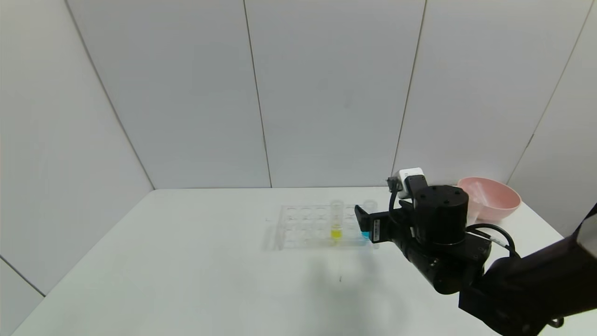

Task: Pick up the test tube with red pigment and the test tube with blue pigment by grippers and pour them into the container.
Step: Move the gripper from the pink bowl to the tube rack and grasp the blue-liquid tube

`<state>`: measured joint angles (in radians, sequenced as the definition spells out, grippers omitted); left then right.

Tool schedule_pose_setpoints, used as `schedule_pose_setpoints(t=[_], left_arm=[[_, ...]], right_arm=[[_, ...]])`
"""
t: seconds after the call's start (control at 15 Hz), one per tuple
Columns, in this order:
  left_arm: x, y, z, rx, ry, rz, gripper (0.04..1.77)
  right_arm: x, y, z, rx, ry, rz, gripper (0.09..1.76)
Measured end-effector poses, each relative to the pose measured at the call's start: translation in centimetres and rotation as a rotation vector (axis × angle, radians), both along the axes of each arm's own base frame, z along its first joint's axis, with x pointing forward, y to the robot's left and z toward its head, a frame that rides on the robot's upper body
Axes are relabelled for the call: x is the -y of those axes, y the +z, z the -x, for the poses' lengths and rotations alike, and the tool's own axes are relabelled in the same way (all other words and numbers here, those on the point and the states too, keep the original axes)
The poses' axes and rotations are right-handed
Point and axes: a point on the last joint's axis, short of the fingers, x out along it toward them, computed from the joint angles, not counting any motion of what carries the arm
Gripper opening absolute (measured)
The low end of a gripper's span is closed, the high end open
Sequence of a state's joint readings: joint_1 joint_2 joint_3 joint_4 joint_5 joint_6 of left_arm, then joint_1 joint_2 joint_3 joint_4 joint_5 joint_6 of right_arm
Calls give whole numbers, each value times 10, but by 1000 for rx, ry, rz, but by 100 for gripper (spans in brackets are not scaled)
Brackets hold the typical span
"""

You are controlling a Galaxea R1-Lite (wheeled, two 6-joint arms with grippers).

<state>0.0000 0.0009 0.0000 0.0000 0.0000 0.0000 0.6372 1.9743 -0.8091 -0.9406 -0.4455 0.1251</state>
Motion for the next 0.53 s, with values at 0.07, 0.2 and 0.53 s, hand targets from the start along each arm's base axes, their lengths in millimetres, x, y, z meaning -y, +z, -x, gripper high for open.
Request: schedule_pose_setpoints(t=[0.07,0.2,0.53], left_arm=[[0,0,0,0,0,0,176],[0,0,0,0,0,0,176],[0,0,0,0,0,0,176]], right_arm=[[-1,-4,-5,-6,-4,5,170],[-5,-12,-11,-14,-7,10,170],[-12,-25,-24,-26,-11,18,170]])
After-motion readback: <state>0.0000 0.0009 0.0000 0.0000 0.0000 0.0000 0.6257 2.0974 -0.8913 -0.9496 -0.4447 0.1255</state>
